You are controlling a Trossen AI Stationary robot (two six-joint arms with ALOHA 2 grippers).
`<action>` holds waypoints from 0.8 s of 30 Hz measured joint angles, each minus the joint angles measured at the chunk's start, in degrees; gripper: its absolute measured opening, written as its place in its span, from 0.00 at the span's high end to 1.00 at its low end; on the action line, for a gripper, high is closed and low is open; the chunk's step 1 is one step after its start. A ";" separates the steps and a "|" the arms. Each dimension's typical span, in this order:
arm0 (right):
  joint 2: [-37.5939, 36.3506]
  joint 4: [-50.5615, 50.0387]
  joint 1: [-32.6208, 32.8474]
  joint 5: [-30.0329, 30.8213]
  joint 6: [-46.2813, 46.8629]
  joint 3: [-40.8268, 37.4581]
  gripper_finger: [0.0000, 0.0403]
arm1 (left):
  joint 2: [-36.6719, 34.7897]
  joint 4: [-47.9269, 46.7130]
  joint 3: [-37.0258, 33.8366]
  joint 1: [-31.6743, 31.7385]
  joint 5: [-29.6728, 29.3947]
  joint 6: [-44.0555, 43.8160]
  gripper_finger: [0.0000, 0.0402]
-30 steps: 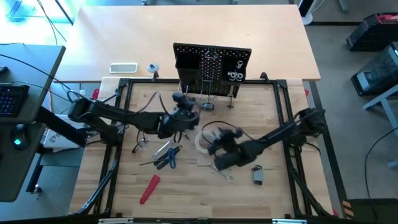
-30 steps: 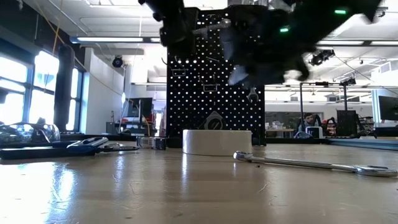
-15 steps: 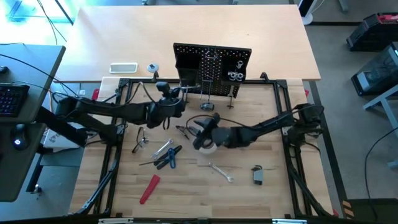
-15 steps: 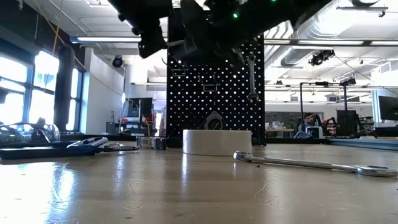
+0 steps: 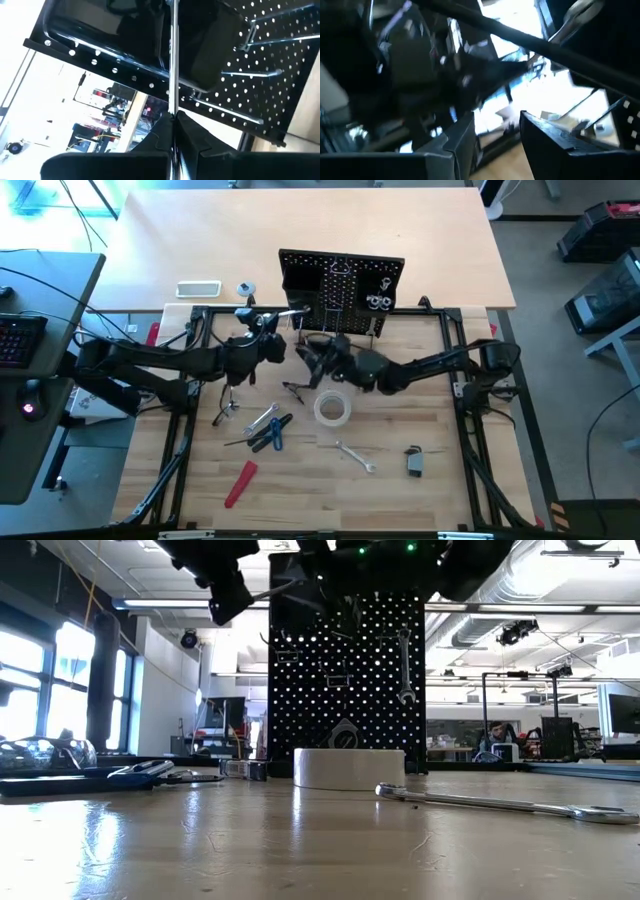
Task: Hang tools onto peg board
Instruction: Hang the silver wrench on the peg board
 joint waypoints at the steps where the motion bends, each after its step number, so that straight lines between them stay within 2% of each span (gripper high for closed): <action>1: 0.00 1.14 -0.44 0.01 -0.12 0.00 0.63 | 0.31 0.97 0.01 0.00 -0.02 0.17 1.00; 12: 0.00 5.06 -4.01 1.12 5.93 0.02 0.63 | 2.69 6.02 0.04 -2.39 0.26 1.24 1.00; 24: 0.02 8.08 -4.38 0.11 5.97 0.04 0.63 | 4.45 8.17 0.07 -4.04 -0.25 1.40 1.00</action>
